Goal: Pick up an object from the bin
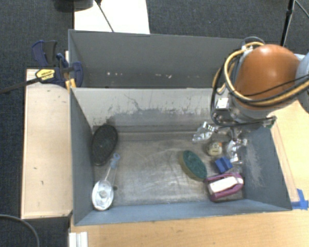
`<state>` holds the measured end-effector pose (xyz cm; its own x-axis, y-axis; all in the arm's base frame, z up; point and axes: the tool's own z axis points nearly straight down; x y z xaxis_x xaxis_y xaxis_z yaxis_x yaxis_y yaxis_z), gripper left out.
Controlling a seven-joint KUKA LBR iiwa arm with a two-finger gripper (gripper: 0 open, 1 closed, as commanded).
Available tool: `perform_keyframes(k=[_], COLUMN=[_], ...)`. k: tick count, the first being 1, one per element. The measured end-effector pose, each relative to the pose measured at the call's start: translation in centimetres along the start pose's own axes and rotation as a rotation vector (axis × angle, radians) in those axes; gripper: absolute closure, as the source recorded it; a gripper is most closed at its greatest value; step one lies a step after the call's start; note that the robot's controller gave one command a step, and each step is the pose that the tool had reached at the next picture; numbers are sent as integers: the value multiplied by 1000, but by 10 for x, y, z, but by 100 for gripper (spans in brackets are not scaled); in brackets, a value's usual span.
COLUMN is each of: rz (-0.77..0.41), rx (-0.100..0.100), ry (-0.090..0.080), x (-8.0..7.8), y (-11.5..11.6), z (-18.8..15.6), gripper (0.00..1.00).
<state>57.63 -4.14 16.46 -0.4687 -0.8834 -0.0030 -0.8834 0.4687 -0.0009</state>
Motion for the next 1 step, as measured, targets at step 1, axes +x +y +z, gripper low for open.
perform_keyframes(k=[1], rz=[124], rx=[8], ry=[-7], x=[0], y=[17], z=[92], gripper=[0])
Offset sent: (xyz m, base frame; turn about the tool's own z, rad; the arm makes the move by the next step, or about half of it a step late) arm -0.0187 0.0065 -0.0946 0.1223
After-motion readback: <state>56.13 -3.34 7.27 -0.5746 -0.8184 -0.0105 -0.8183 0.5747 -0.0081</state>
